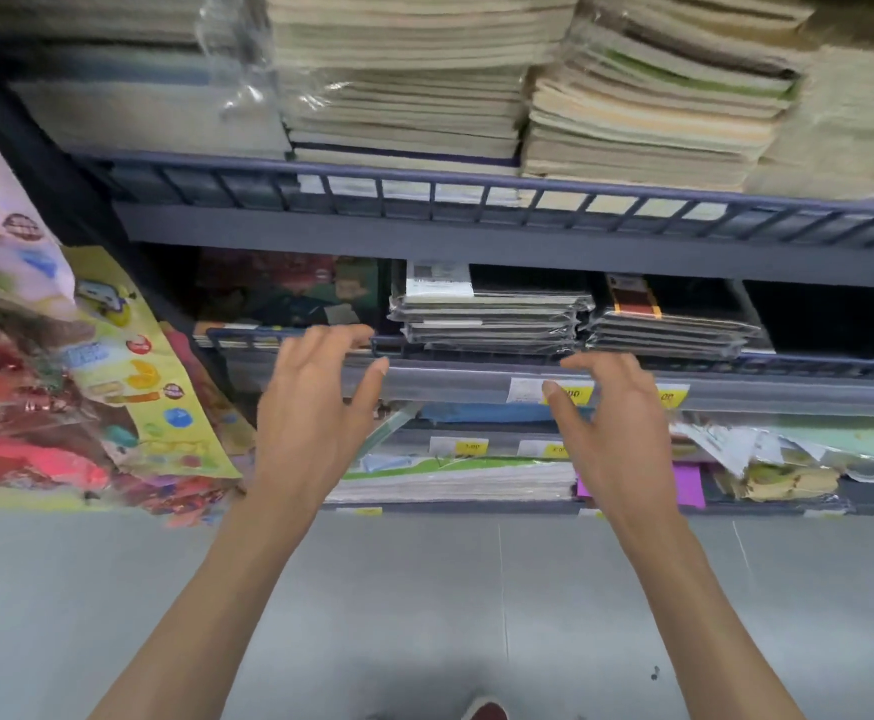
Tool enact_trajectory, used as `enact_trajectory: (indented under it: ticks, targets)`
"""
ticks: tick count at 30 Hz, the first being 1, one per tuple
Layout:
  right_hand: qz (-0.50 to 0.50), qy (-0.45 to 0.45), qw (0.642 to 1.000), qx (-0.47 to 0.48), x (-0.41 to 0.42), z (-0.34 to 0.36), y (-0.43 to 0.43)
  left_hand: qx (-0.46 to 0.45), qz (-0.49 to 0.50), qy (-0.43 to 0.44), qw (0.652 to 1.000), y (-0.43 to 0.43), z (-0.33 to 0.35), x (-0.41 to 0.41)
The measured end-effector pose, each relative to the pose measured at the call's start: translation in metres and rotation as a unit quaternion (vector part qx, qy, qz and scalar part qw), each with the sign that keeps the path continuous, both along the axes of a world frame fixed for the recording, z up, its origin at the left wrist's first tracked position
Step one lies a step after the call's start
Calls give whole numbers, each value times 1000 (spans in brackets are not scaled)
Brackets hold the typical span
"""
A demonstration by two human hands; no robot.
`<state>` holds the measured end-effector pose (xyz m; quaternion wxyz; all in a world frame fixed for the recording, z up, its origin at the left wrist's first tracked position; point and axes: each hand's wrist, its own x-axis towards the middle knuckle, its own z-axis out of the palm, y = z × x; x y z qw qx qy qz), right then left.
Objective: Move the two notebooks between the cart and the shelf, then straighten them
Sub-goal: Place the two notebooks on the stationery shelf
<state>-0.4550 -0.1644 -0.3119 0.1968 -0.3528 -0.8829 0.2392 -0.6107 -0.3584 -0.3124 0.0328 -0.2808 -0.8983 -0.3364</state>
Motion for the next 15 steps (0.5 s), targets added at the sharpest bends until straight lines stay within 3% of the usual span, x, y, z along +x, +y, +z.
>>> enact_trajectory:
  ticks: [4,15]
  targets:
    - [5,17,999,45,-9,-27,4,37,20,51,998,9,-17,-7]
    - [-71,165,965,192,-22,-67,10,127,-5,181,975,39,-60,-13]
